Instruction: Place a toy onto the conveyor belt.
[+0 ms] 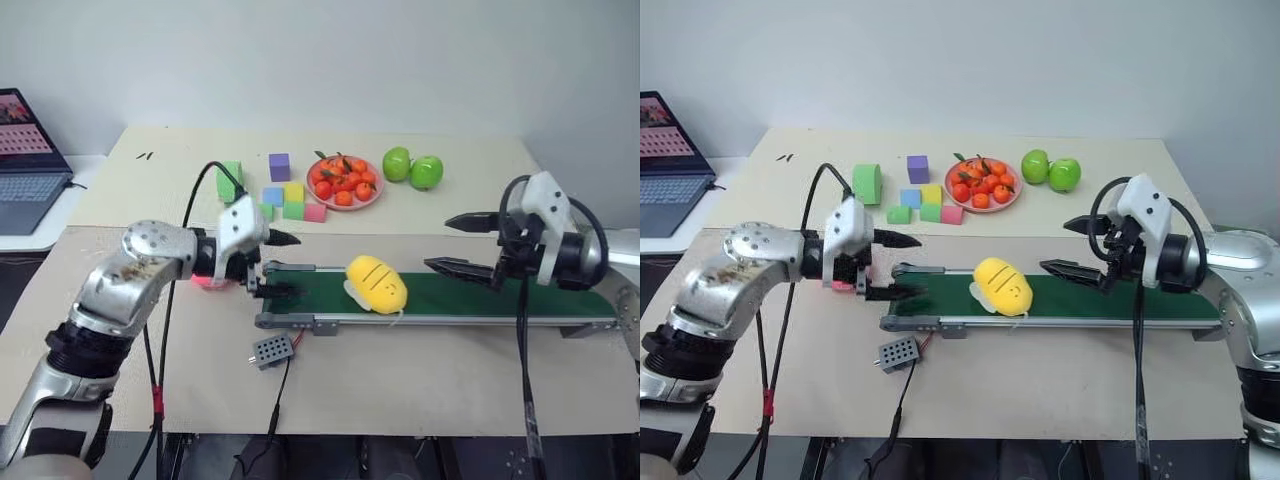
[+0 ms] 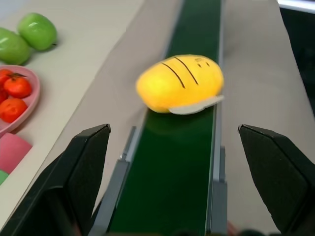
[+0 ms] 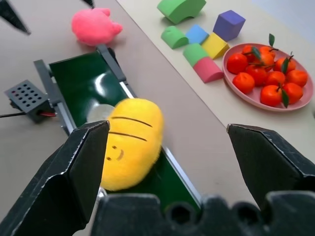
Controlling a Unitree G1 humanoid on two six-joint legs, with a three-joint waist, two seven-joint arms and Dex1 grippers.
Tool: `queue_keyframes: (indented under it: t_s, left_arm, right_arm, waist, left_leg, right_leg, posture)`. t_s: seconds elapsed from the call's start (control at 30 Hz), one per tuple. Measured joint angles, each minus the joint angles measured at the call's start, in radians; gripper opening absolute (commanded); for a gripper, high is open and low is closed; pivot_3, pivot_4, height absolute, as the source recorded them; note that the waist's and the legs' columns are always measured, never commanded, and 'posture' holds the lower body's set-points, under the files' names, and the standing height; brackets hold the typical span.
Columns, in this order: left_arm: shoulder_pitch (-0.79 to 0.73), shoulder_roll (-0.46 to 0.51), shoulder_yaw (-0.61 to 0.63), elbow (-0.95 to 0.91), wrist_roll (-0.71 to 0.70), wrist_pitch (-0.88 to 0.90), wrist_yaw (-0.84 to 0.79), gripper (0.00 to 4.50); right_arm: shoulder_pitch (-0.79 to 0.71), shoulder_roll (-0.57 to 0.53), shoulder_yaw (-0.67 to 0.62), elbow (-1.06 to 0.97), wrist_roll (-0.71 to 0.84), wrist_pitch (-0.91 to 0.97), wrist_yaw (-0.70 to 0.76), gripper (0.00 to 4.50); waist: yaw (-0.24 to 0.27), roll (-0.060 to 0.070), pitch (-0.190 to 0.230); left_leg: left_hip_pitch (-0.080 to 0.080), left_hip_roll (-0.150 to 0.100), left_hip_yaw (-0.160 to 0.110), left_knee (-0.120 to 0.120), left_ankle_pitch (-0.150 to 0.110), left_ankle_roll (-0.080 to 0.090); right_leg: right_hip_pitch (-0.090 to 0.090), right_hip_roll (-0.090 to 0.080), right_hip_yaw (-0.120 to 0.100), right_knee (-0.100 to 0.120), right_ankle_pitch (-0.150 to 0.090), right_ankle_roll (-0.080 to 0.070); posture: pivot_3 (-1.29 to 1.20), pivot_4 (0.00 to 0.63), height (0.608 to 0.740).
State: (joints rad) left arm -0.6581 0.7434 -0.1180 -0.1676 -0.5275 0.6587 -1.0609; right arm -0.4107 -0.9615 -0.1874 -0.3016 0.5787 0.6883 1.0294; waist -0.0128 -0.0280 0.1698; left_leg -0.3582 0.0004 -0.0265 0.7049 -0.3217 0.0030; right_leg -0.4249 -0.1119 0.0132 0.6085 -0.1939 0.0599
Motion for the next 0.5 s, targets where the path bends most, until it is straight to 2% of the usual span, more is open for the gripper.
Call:
queue_keyframes:
  t_s: [0.2, 0.5]
  left_arm:
    - [-0.015, -0.005, 0.071, 0.032, -0.06, 0.062, 0.0, 4.44]
    - [-0.042, -0.025, 0.096, 0.058, -0.025, 0.059, 0.057, 4.44]
  right_arm:
    - [-0.044, -0.004, -0.029, -0.008, 0.072, 0.026, 0.01, 4.5]
    - [-0.104, 0.018, -0.024, 0.005, 0.074, 0.031, -0.003, 4.5]
  waist:
    - [-0.008, 0.0, 0.0]
    - [0.001, 0.0, 0.0]
  left_leg:
    - [0.001, 0.0, 0.001, 0.0, 0.0, 0.0]
    - [0.001, 0.0, 0.001, 0.0, 0.0, 0.0]
  right_leg:
    - [0.0, 0.0, 0.001, 0.0, 0.0, 0.0]
    - [0.0, 0.0, 0.001, 0.0, 0.0, 0.0]
  posture:
    - [0.0, 0.15, 0.738]
    - [0.0, 0.15, 0.738]
